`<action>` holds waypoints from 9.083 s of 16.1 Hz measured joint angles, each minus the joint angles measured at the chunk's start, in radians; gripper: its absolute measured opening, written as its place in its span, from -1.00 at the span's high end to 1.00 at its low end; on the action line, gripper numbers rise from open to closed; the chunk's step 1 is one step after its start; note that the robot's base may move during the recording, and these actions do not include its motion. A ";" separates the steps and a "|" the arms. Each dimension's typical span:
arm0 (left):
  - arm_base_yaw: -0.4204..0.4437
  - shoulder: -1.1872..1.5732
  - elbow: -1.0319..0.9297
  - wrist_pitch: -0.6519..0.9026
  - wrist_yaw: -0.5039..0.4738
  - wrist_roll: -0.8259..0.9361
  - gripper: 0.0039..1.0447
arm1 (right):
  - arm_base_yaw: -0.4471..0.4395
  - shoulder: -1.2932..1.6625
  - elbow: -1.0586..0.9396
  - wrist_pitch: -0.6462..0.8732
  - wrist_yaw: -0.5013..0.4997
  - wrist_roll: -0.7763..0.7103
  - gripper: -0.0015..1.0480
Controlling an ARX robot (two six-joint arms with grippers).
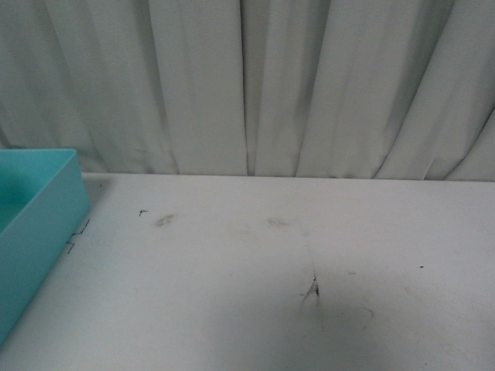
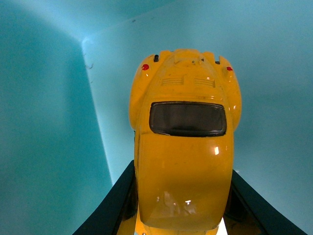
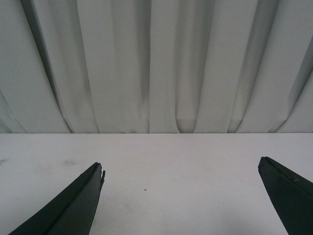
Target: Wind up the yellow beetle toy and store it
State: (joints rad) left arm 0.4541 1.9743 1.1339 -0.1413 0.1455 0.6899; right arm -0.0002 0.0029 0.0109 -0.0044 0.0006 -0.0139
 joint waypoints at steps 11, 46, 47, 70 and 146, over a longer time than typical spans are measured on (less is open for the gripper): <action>0.003 0.136 0.008 0.085 -0.047 -0.136 -0.31 | 0.000 0.000 0.000 0.000 0.000 0.000 -0.87; -0.312 -1.218 -1.019 0.768 -0.005 -0.685 0.97 | 0.000 0.000 0.000 0.000 0.000 0.000 -0.87; -0.331 -1.262 -1.035 0.747 -0.019 -0.685 0.97 | 0.000 0.000 0.000 0.000 0.000 0.000 -0.87; -0.455 -1.968 -1.118 0.151 -0.147 -0.686 0.97 | 0.000 0.000 0.000 0.000 0.000 0.000 -0.87; -0.455 -1.968 -1.123 0.136 -0.146 -0.687 -0.88 | 0.000 0.000 0.000 -0.001 0.000 0.003 -0.87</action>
State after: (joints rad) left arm -0.0006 0.0063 0.0109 -0.0055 -0.0006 0.0025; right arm -0.0002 0.0029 0.0109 -0.0051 0.0006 -0.0105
